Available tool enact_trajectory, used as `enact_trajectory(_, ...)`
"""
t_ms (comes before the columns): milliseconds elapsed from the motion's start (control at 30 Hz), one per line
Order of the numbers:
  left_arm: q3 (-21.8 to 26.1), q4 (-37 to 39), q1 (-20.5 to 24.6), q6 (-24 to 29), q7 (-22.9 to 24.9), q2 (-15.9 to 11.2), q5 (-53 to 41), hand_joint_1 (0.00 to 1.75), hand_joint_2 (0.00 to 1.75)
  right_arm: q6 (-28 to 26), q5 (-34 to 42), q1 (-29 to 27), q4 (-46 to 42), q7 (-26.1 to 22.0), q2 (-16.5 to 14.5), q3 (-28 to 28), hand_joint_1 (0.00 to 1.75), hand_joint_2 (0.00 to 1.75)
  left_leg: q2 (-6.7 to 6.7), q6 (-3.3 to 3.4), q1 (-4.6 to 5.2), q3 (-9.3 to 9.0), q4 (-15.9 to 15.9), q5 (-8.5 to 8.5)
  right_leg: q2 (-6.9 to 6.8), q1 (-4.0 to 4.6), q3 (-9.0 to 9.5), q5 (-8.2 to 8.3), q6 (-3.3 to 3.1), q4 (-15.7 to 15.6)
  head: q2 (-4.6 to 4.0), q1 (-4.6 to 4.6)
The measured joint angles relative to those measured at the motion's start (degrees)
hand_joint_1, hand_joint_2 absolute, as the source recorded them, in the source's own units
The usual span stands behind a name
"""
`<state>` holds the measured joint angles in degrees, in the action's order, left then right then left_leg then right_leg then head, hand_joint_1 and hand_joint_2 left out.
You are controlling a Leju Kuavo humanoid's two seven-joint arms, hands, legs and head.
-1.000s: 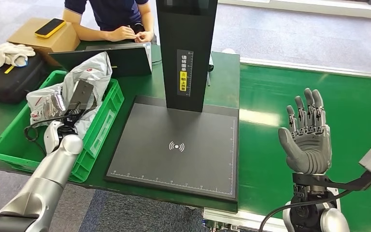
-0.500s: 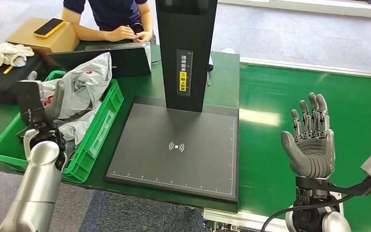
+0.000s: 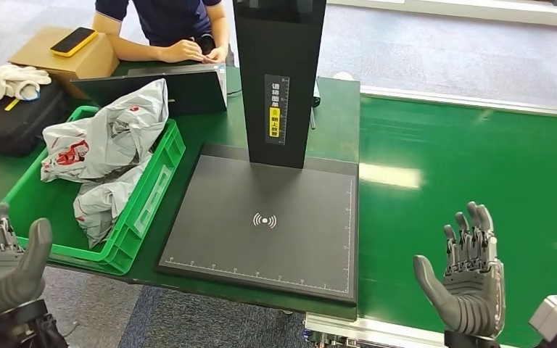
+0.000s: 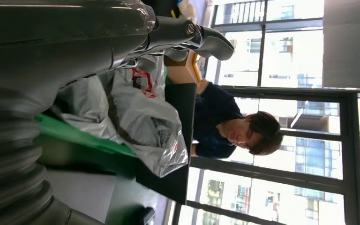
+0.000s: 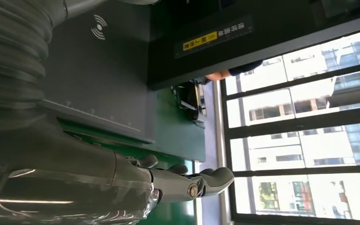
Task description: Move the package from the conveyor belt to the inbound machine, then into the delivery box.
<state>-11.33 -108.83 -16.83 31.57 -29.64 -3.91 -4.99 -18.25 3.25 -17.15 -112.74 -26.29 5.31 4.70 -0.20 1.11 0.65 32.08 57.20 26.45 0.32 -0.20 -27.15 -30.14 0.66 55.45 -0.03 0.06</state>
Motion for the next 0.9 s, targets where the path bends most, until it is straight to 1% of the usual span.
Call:
enact_trajectory(100,-2.9,-2.7,-2.0,0.1,3.5,0.3,-1.5,0.0,1.75,0.9,-0.5,-0.9,-0.2,1.5,-1.4,0.7,0.0,1.75,0.0,-0.02,0.0,-0.11,0.0,-0.01,0.0,0.01,0.1,0.01,-0.01,0.0,0.0,0.0)
enact_trajectory(167,-4.4,-3.5,-2.7,-1.0,5.9,0.3,-3.2,0.0,1.75,1.6,-1.2,-1.1,-0.2,2.7,-2.2,1.0,0.0,1.75,0.0,-0.03,-0.01,-0.18,0.0,-0.03,0.0,0.01,0.16,0.02,-0.02,0.0,0.0,0.0)
enact_trajectory(267,-6.4,-4.4,-3.4,-4.6,9.5,0.4,-6.0,0.0,1.75,2.6,-2.9,-1.7,-0.6,4.8,-3.2,1.1,0.0,1.75,0.0,-0.03,-0.01,-0.23,0.0,-0.04,0.0,0.0,0.22,0.02,-0.02,0.0,0.01,0.0)
enact_trajectory(433,-9.8,-5.5,-3.9,-12.5,14.4,0.4,-8.9,0.0,1.75,5.5,-4.7,-4.1,-1.8,7.6,-5.2,-0.4,0.0,1.75,-0.01,-0.02,0.0,-0.22,0.0,-0.02,-0.02,-0.01,0.22,0.01,-0.01,0.0,-0.01,0.01)
enact_trajectory(500,-11.1,-5.5,-3.7,-15.0,15.3,0.4,-9.3,0.0,1.75,6.5,-4.8,-5.4,-2.1,8.0,-6.1,-1.2,0.0,1.75,-0.01,-0.01,0.01,-0.21,0.0,-0.01,-0.01,-0.02,0.2,0.01,-0.01,0.0,-0.01,0.0)
enact_trajectory(633,-12.6,-5.3,-2.5,-18.8,15.6,0.6,-7.5,0.0,1.75,7.8,-5.6,-7.6,-2.7,8.7,-7.7,-2.6,0.0,1.75,-0.01,0.0,0.01,-0.21,0.0,0.0,-0.01,-0.01,0.2,0.01,-0.01,0.0,0.0,0.01)
enact_trajectory(900,-14.4,-2.6,1.1,-25.9,17.8,1.3,-7.5,0.0,1.75,10.4,-11.4,-9.9,-2.9,11.3,-10.6,-3.7,0.0,1.75,0.0,-0.03,0.0,-0.26,0.0,-0.03,-0.01,0.0,0.23,0.02,-0.02,0.0,0.0,0.0)
